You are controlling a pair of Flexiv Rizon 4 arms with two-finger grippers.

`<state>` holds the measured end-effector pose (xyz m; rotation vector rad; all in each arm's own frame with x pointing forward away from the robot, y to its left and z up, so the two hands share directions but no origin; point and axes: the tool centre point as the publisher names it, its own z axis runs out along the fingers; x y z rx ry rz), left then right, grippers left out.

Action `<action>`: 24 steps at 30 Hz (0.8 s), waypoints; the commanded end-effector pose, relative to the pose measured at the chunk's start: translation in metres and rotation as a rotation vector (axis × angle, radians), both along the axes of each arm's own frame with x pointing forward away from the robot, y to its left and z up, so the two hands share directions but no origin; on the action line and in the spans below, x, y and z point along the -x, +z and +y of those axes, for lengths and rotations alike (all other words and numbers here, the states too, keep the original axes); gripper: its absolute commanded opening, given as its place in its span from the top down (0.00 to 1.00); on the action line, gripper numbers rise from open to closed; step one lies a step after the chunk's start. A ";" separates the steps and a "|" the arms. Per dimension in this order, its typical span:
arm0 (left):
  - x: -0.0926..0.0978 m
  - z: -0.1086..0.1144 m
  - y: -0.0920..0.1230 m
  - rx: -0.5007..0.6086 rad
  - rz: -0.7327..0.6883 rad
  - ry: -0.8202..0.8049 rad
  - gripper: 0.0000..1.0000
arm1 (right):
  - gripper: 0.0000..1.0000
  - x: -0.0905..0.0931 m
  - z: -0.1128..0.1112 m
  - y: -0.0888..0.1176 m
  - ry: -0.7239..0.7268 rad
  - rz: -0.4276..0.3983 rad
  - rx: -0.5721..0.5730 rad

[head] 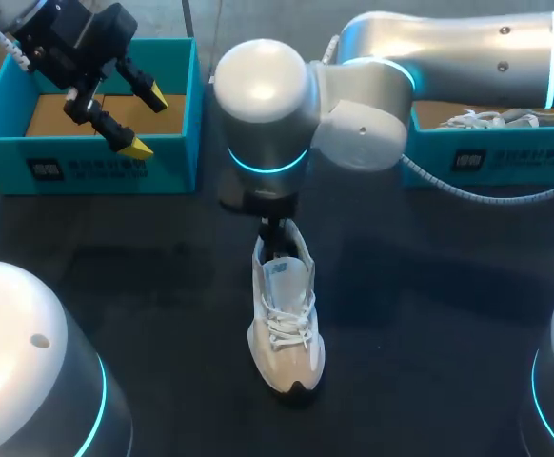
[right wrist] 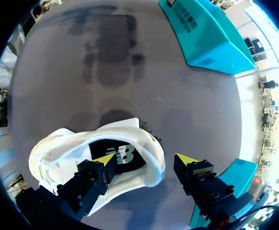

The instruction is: Take the shoe out of the shoebox, open the shoe tongue, remove and reinsert the insole, then place the shoe into the shoebox

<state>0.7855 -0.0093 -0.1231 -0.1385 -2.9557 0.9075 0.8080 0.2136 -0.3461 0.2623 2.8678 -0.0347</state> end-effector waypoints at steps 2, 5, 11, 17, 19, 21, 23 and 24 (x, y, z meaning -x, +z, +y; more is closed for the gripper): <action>-0.001 0.000 0.000 -0.002 0.001 -0.001 0.00 | 0.22 -0.004 0.007 -0.014 0.025 0.017 0.024; -0.001 0.000 0.000 -0.002 0.001 -0.001 0.00 | 0.30 -0.006 0.006 -0.018 0.034 0.022 0.031; -0.001 0.000 0.000 -0.002 0.001 -0.001 0.00 | 0.45 -0.011 0.001 -0.021 0.042 0.029 0.040; -0.001 0.000 0.000 -0.002 0.001 -0.001 0.00 | 0.51 -0.013 -0.003 -0.030 0.055 0.044 0.057; -0.001 0.000 0.000 -0.002 0.001 -0.001 0.00 | 0.52 -0.013 -0.005 -0.034 0.050 0.050 0.064; -0.001 0.000 0.000 -0.002 0.001 -0.001 0.00 | 0.60 -0.013 -0.007 -0.036 0.042 0.050 0.064; -0.001 0.000 0.000 -0.002 0.001 -0.001 0.00 | 0.81 -0.013 -0.007 -0.036 0.032 0.047 0.061; -0.001 0.000 0.000 -0.002 0.001 -0.001 0.00 | 1.00 -0.013 -0.008 -0.035 0.028 0.043 0.058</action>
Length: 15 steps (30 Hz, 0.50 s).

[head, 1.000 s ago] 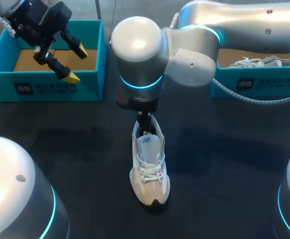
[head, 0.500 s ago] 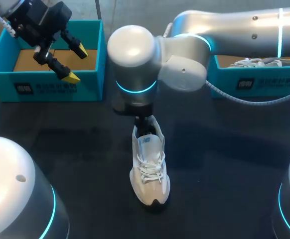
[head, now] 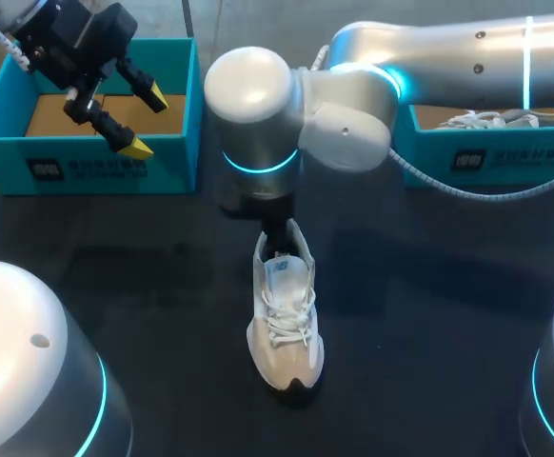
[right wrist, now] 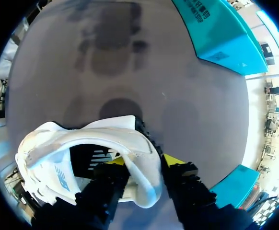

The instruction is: Take the shoe out of the shoebox, open the shoe tongue, remove and reinsert the insole, then place the shoe into the shoebox

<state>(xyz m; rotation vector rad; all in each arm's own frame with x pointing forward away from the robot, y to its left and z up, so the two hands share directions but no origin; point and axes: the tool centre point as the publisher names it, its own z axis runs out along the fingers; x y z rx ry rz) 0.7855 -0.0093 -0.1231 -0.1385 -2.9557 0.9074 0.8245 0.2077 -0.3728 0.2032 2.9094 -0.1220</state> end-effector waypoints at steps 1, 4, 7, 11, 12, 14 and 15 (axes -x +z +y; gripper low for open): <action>-0.001 0.000 0.000 -0.002 0.001 -0.001 0.00 | 1.00 0.004 -0.002 -0.008 -0.008 -0.004 -0.004; -0.001 0.000 0.000 -0.002 0.001 -0.001 0.00 | 1.00 0.005 -0.004 -0.003 -0.021 -0.014 -0.007; -0.001 0.000 0.000 -0.002 0.001 -0.001 0.00 | 1.00 0.006 -0.006 0.005 -0.030 -0.022 -0.013; -0.001 0.000 0.000 -0.002 0.001 -0.001 0.00 | 1.00 0.008 -0.007 0.020 -0.028 -0.035 -0.016; -0.001 0.000 0.000 -0.002 0.001 -0.001 0.00 | 1.00 0.009 -0.007 0.027 -0.025 -0.033 -0.023; -0.001 0.000 0.000 -0.002 0.001 -0.001 0.00 | 1.00 0.009 -0.007 0.036 -0.021 -0.028 -0.033; -0.001 0.000 0.000 -0.002 0.001 -0.001 0.00 | 1.00 0.009 -0.007 0.044 -0.023 -0.012 -0.043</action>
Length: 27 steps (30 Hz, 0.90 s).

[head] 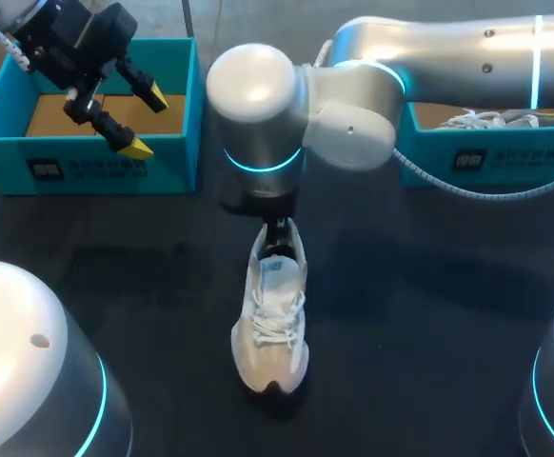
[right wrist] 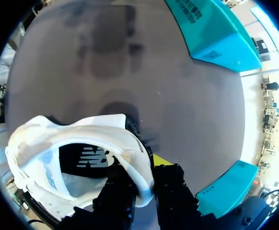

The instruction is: Take the shoe out of the shoebox, open the shoe tongue, remove and reinsert the insole, then place the shoe into the shoebox

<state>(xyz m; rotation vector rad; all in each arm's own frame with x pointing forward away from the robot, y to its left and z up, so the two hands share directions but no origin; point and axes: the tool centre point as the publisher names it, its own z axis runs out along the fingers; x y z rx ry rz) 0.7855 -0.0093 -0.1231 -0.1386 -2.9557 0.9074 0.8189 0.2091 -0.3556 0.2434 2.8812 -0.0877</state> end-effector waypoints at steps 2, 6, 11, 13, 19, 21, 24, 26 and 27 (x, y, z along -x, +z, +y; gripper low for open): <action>-0.001 0.000 0.000 -0.002 0.001 -0.001 0.00 | 1.00 0.003 -0.008 0.037 -0.002 0.015 -0.016; -0.001 0.000 0.000 -0.002 0.001 -0.001 0.00 | 1.00 0.003 -0.005 0.070 0.028 0.010 -0.014; -0.001 0.000 0.000 -0.002 0.001 -0.001 0.00 | 1.00 -0.001 -0.004 0.102 0.058 -0.005 0.008; -0.001 0.000 0.000 -0.002 0.001 -0.001 0.00 | 1.00 -0.003 -0.004 0.113 0.065 -0.008 0.021; -0.001 0.000 0.000 -0.002 0.001 -0.001 0.00 | 1.00 -0.013 -0.006 0.139 0.058 -0.015 0.026; -0.001 0.000 0.000 -0.002 0.001 -0.001 0.00 | 1.00 -0.018 -0.009 0.147 0.046 -0.023 0.039; -0.001 0.000 0.000 -0.002 0.001 -0.001 0.00 | 1.00 -0.027 -0.014 0.157 0.032 -0.038 0.053; -0.001 0.000 0.000 -0.002 0.001 -0.001 0.00 | 1.00 -0.032 -0.019 0.163 0.031 -0.040 0.054; -0.001 0.000 0.000 -0.002 0.001 -0.001 0.00 | 1.00 -0.035 -0.022 0.167 0.030 -0.046 0.069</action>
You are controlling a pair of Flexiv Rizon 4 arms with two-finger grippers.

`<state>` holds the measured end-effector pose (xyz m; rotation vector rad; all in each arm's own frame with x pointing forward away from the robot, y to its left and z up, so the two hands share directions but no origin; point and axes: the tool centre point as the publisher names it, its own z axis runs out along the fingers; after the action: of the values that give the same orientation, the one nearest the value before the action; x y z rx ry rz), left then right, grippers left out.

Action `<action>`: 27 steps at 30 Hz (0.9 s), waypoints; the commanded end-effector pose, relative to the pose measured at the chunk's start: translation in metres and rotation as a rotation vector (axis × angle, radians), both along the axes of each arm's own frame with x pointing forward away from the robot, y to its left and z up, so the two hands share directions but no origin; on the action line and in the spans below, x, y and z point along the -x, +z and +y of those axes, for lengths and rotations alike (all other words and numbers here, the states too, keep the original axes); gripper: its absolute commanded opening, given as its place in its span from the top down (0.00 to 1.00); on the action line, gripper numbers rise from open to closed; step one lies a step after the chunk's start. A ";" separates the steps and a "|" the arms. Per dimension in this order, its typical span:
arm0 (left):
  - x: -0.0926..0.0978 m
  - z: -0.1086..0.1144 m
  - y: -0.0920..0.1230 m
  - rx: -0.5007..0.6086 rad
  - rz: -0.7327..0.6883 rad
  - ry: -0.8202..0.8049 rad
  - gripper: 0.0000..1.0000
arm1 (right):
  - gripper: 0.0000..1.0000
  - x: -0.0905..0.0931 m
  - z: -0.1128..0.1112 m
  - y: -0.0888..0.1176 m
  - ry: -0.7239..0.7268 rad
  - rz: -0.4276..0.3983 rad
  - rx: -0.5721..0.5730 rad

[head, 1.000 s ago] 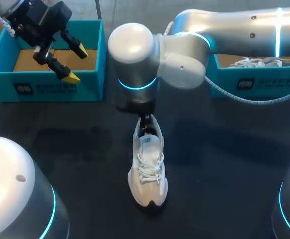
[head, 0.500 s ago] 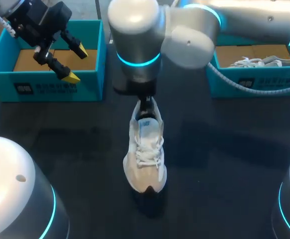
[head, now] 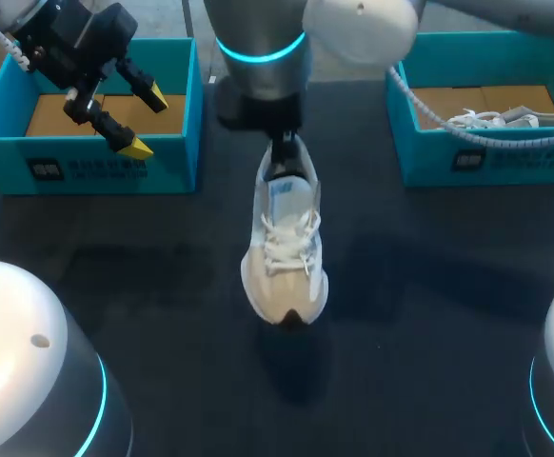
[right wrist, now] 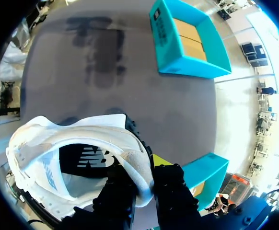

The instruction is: Take the shoe out of the shoebox, open the shoe tongue, remove and reinsert the insole, then place the shoe into the shoebox

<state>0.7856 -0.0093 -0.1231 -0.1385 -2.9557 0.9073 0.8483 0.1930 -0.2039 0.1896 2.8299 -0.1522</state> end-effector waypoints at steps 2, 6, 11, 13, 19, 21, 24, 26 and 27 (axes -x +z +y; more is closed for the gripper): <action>-0.001 0.000 0.000 -0.002 0.001 -0.001 0.00 | 1.00 -0.008 -0.008 0.019 0.004 0.005 0.026; -0.001 0.000 0.000 -0.002 0.001 -0.001 0.00 | 1.00 -0.011 -0.011 0.028 -0.003 0.011 0.030; -0.001 0.000 0.000 -0.002 0.001 -0.001 0.00 | 1.00 -0.011 -0.011 0.028 -0.003 0.011 0.030; -0.001 0.000 0.000 -0.002 0.001 -0.001 0.00 | 1.00 -0.011 -0.011 0.028 -0.003 0.011 0.030; -0.001 0.000 0.000 -0.002 0.001 -0.001 0.00 | 1.00 -0.011 -0.011 0.028 -0.003 0.011 0.030; -0.001 0.000 0.000 -0.002 0.001 -0.001 0.00 | 1.00 -0.011 -0.011 0.028 -0.003 0.011 0.030; -0.001 0.000 0.000 -0.002 0.001 -0.001 0.00 | 1.00 -0.011 -0.011 0.028 -0.003 0.011 0.030; -0.001 0.000 0.000 -0.002 0.001 -0.001 0.00 | 1.00 -0.016 -0.013 0.027 -0.007 0.022 0.035; -0.001 0.000 0.000 -0.002 0.001 -0.001 0.00 | 1.00 -0.022 -0.017 0.027 -0.017 0.030 0.035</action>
<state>0.7856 -0.0094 -0.1231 -0.1387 -2.9556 0.9073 0.8597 0.1802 -0.1780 0.1955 2.8342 -0.2095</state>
